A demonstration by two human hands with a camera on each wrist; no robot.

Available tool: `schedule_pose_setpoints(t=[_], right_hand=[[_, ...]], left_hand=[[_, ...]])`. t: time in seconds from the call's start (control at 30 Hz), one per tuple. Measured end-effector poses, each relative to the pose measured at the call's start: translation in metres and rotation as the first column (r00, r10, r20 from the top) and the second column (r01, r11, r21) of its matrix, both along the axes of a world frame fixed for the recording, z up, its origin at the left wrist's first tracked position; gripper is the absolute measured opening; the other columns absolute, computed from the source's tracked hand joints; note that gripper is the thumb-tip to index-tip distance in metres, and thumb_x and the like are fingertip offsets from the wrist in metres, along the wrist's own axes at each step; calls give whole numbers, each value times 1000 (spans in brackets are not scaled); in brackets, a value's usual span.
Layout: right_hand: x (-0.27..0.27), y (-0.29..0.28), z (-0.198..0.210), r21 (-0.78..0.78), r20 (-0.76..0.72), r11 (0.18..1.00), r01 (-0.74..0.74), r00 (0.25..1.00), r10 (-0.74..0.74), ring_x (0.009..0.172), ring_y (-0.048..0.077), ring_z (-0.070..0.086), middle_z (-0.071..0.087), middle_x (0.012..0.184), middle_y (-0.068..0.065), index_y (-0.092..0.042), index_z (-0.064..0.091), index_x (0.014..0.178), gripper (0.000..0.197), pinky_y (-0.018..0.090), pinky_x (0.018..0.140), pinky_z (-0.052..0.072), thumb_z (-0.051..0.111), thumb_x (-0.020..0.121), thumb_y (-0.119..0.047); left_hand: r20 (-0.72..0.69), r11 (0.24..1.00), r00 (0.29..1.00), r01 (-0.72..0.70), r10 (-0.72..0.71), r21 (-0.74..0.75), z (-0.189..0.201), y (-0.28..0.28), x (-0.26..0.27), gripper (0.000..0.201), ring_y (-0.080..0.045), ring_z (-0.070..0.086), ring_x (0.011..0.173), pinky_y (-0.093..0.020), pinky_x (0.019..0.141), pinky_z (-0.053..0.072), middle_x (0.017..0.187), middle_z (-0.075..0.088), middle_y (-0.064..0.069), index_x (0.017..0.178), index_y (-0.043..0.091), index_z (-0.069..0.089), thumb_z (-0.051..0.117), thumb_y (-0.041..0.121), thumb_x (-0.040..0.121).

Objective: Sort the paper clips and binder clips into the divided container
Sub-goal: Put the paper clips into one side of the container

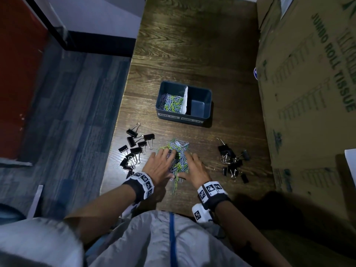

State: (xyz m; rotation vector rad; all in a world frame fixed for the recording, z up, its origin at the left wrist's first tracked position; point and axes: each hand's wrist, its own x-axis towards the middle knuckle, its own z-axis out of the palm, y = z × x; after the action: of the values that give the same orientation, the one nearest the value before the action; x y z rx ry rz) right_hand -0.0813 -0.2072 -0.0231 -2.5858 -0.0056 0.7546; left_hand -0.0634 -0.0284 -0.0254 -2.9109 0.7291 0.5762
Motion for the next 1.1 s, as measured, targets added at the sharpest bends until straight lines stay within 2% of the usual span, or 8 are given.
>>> schedule_pose_setpoints(t=[0.17, 0.27, 0.43, 0.57, 0.73, 0.87, 0.97, 1.1], right_hand=[[17, -12, 2, -118, -85, 991, -69, 995, 59, 137, 34, 26, 19, 151, 9, -38, 4, 156, 133, 56, 108, 39, 93, 57, -45], [23, -4, 2, -186, -120, 959, -212, 974, 192, 143, 37, 16, 0, 163, 8, -36, -7, 157, 142, 58, 110, 35, 94, 57, -45], [22, 9, 3, -195, 24, 961, -196, 979, 205, 131, 35, 35, 28, 149, 10, -29, 23, 154, 106, 53, 102, 44, 89, 70, -29], [23, -1, 3, -135, 108, 980, -144, 981, 159, 124, 32, 48, 44, 136, 7, -25, 49, 138, 69, 48, 98, 49, 79, 78, -9], [33, -9, 8, -63, 137, 993, -98, 985, 106, 109, 34, 64, 62, 126, 11, -22, 65, 127, 55, 47, 90, 56, 71, 81, 7], [40, -11, 16, -61, 109, 996, -70, 991, 77, 92, 34, 70, 72, 105, 13, -19, 72, 116, 38, 46, 76, 61, 67, 86, 2], [42, -12, 18, -43, 116, 998, -51, 992, 56, 85, 34, 72, 74, 97, 15, -17, 74, 110, 29, 46, 70, 61, 71, 85, -3], [49, -14, 28, -49, 94, 998, -29, 995, 33, 83, 30, 71, 75, 89, 14, -15, 78, 100, 18, 43, 77, 60, 79, 82, -12]], left_hand=[[-79, 1000, 997, -2, 3, 17, 8, 7, 20, 131, -32, 31, 135, -46, 104, 39, 160, 5, -15, 153, 16, -11, 62, 80, 65], [-173, 1000, 985, -23, 25, 18, 10, -1, 27, 132, -33, 26, 137, -45, 104, 41, 159, 6, -14, 153, 14, -10, 74, 68, 66], [-235, 991, 970, -81, 55, -102, 15, -12, 29, 91, -30, 42, 122, -39, 84, 53, 140, 34, -15, 147, 10, 20, 77, 29, 79], [-205, 986, 977, -81, 50, -145, 25, -6, 25, 55, -28, 58, 104, -31, 78, 49, 126, 50, -15, 136, 9, 39, 64, 6, 87], [-176, 974, 982, -105, 69, -203, 29, 4, 27, 32, -25, 62, 84, -29, 71, 49, 105, 63, -9, 118, 11, 55, 61, 1, 88], [-190, 942, 973, -179, 128, -284, 30, 10, 34, 17, -19, 59, 70, -23, 61, 41, 85, 65, -1, 101, 15, 60, 59, 2, 91], [-223, 853, 955, -277, 194, -442, 36, 14, 45, 12, -15, 64, 69, -20, 60, 41, 82, 69, 1, 96, 18, 64, 66, 9, 89], [-195, 761, 968, -245, 158, -600, 63, 17, 67, 5, -1, 56, 57, -8, 53, 40, 73, 61, 9, 95, 10, 67, 67, 12, 90]])
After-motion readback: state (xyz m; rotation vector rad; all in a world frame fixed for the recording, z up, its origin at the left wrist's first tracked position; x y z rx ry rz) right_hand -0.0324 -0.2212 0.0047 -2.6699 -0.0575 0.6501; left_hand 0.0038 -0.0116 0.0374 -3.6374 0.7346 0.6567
